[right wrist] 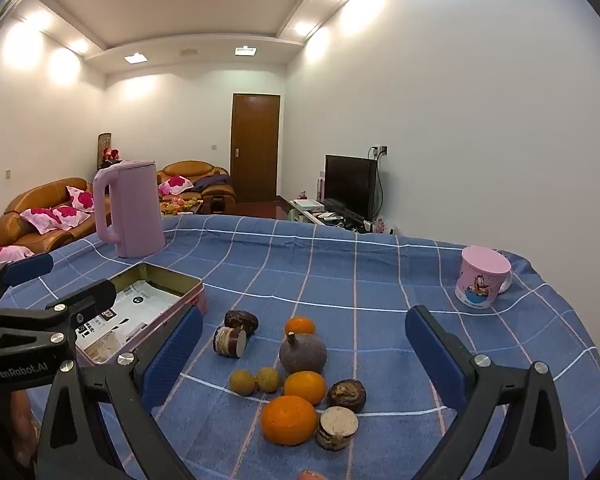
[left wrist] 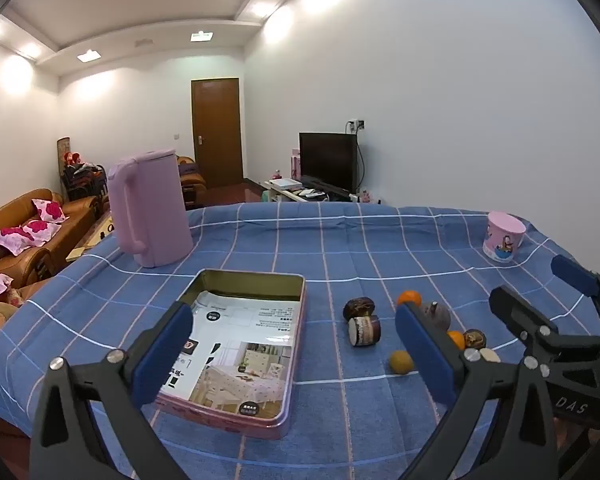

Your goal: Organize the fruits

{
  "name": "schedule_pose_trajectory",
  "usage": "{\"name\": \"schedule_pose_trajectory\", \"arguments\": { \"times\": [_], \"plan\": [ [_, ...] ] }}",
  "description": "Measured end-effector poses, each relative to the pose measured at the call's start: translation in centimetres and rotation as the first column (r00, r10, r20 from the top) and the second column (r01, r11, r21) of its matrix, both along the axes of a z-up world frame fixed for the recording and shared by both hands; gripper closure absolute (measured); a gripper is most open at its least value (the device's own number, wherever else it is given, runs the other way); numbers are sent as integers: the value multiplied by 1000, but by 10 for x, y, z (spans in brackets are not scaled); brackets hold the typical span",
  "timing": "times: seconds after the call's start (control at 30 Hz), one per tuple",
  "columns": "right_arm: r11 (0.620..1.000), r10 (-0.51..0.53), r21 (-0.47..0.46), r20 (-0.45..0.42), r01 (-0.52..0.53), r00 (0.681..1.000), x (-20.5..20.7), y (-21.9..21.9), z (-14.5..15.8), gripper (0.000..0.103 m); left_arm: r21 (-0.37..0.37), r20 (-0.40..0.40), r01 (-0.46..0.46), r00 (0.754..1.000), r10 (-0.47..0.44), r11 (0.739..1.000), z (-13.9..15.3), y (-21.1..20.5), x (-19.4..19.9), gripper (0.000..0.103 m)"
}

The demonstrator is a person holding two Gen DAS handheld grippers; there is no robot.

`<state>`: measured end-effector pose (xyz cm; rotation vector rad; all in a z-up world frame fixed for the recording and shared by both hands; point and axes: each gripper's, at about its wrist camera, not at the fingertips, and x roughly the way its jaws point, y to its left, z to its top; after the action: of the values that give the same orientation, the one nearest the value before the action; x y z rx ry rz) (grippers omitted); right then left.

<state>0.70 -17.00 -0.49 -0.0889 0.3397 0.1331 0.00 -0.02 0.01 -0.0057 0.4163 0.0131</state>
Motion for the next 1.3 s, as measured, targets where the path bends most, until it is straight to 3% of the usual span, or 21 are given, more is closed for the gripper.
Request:
{"name": "schedule_pose_trajectory", "arguments": {
  "times": [1.3],
  "plan": [
    [1000, 2, 15, -21, -1, 1000, 2, -2, -6, 1, 25, -15, 7, 1000, -7, 1000, -8, -3, 3, 0]
  ]
}}
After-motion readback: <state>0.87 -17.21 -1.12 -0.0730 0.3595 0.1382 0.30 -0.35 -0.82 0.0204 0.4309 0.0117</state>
